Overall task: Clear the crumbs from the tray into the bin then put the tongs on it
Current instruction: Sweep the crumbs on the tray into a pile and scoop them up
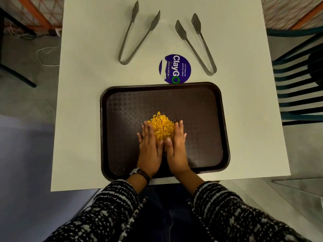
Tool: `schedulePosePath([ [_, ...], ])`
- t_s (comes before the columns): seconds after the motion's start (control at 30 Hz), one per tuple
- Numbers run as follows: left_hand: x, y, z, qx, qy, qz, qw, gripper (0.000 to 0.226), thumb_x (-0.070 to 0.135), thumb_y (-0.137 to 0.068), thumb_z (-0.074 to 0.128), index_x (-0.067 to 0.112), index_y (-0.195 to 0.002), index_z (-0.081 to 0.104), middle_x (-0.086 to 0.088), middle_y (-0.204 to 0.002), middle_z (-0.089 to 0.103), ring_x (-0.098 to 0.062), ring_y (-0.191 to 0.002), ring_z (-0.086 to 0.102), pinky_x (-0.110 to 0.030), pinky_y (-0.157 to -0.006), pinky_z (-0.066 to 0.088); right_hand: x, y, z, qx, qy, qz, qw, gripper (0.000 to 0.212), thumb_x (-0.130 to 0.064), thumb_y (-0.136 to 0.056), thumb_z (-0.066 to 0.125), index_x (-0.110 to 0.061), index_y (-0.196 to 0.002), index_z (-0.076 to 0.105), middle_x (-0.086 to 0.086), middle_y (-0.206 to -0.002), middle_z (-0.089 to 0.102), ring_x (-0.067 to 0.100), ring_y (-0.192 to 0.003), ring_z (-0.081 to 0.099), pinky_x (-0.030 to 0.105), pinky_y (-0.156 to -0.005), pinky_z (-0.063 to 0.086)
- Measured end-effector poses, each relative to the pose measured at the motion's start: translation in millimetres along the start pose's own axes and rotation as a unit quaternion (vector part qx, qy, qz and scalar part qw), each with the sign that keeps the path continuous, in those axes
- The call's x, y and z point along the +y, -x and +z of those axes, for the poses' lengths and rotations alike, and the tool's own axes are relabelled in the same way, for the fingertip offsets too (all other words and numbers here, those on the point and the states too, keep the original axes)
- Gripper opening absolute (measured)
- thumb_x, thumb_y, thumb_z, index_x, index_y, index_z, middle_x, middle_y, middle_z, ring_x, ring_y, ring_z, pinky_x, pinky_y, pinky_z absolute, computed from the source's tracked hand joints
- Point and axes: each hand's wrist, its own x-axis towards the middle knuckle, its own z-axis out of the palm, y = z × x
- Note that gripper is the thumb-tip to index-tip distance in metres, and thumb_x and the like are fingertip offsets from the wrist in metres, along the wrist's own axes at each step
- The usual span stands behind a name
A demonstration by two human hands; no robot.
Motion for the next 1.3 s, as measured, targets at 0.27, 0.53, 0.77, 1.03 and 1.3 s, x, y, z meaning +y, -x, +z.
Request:
schedulePosePath([
  [0.27,-4.3,-43.5,-21.2,-0.023,-0.026,0.042,0.999,0.067,0.044,-0.091,0.018,0.008,-0.146,0.009,-0.009,-0.156,0.006,-0.011,-0.141,-0.006,-0.014,-0.108,-0.023,5.7,-43.7,-14.8,0.005,0.092,0.006,0.996,0.066,-0.048,-0.093,0.015,-0.011,-0.148,0.021,0.005,-0.158,0.013,0.01,-0.146,-0.002,0.019,-0.111,-0.023],
  [0.53,5.3,-44.4,-8.7,-0.071,0.0,0.065,0.995,0.063,0.044,-0.092,0.011,0.014,-0.147,0.008,-0.004,-0.157,0.01,-0.009,-0.141,-0.01,-0.018,-0.111,-0.021,-12.4,-38.6,11.5,-0.029,0.003,0.001,1.0,0.063,-0.042,-0.093,0.012,-0.01,-0.146,0.025,0.005,-0.156,0.02,0.005,-0.144,0.002,0.015,-0.113,-0.017],
  [0.77,-3.5,-38.3,-40.4,-0.066,0.044,0.064,0.995,0.058,0.04,-0.096,0.021,0.015,-0.147,0.01,0.009,-0.151,0.008,-0.001,-0.139,-0.005,-0.008,-0.109,-0.013,1.9,-18.7,-16.6,-0.046,0.051,-0.041,0.997,0.069,-0.057,-0.092,0.028,-0.016,-0.147,0.019,-0.002,-0.156,0.01,0.011,-0.146,0.0,0.026,-0.117,-0.013],
  [1.03,-14.7,-19.8,-57.1,-0.059,0.086,-0.011,0.994,0.055,0.037,-0.095,0.027,0.02,-0.146,0.015,0.018,-0.143,0.006,0.006,-0.131,-0.009,-0.022,-0.114,-0.003,10.2,-2.0,4.0,-0.091,0.253,-0.071,0.961,0.114,-0.076,-0.066,0.053,-0.018,-0.149,0.0,0.011,-0.157,-0.009,0.021,-0.145,-0.015,0.042,-0.113,-0.024],
  [1.3,-18.2,-21.5,-58.5,-0.039,0.094,-0.004,0.995,0.058,0.038,-0.092,0.027,0.019,-0.146,0.019,0.015,-0.144,0.012,0.002,-0.133,-0.001,-0.022,-0.113,0.001,2.5,-11.7,3.0,-0.057,0.22,-0.061,0.972,0.11,-0.071,-0.068,0.056,-0.019,-0.147,0.001,0.008,-0.157,-0.004,0.017,-0.145,-0.008,0.045,-0.115,-0.011],
])
